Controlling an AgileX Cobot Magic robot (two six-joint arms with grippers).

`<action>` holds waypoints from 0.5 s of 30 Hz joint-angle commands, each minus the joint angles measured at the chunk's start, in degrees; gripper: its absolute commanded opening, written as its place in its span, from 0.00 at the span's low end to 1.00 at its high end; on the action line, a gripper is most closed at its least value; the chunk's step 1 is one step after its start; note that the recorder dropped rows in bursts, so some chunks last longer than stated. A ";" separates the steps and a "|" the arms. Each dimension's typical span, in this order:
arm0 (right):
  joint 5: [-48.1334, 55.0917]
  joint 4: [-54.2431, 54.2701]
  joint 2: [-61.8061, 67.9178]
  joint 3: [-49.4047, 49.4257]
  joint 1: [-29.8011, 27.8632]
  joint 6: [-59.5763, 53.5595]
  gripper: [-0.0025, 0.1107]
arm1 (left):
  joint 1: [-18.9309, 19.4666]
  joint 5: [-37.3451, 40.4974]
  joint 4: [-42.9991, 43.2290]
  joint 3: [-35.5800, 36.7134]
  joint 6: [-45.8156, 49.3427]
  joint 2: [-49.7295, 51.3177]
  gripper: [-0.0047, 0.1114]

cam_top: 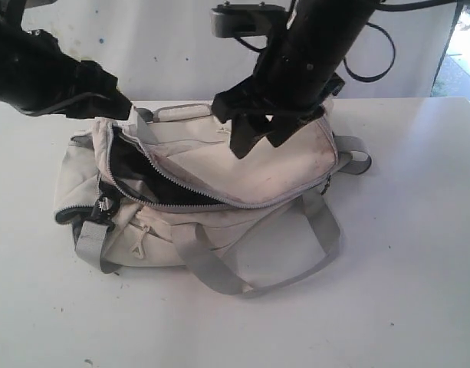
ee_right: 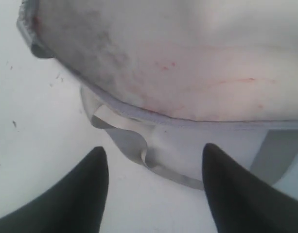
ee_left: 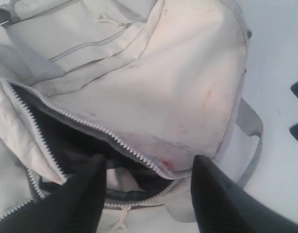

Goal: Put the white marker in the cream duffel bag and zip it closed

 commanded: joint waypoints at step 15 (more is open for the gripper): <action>-12.90 -0.43 7.53 0.15 -15.20 -4.55 0.47 | -10.77 -11.04 11.74 -0.26 -18.08 5.69 0.55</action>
